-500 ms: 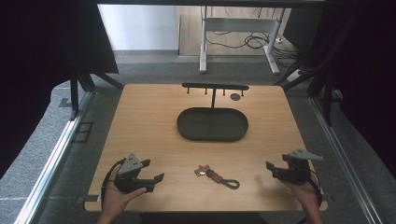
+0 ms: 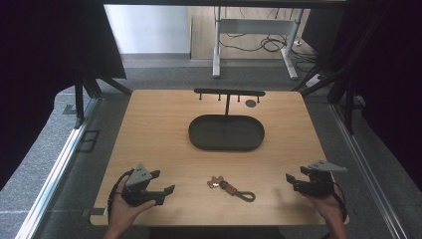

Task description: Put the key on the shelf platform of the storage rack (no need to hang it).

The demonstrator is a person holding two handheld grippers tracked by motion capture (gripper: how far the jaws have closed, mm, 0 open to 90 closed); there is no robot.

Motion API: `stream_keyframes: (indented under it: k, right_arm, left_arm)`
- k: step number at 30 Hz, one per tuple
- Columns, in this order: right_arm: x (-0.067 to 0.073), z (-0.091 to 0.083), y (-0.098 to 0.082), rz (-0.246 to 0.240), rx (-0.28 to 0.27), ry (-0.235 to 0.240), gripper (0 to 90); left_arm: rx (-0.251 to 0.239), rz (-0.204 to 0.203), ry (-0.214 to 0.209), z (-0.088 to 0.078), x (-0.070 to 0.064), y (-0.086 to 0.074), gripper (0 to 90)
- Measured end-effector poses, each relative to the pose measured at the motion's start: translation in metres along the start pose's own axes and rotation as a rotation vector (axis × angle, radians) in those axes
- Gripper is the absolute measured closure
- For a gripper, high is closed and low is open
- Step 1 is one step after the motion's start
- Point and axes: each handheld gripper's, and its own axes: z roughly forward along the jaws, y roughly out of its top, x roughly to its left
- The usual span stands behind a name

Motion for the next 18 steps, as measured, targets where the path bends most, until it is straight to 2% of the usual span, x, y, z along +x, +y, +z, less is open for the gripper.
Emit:
stream_keyframes:
  k: [11,17,18]
  right_arm:
    - [0.000,-0.003,0.009,-0.016,0.017,0.066,35.7]
    - [0.005,-0.005,0.023,-0.066,0.068,0.107,36.4]
    - [0.009,-0.006,0.031,-0.090,0.086,0.120,36.6]
  left_arm:
    - [0.016,-0.011,-0.016,0.005,0.002,-0.001,23.8]
    - [0.016,-0.016,-0.029,0.005,0.002,-0.001,23.2]
    - [0.019,-0.013,-0.035,0.006,0.001,-0.001,23.2]
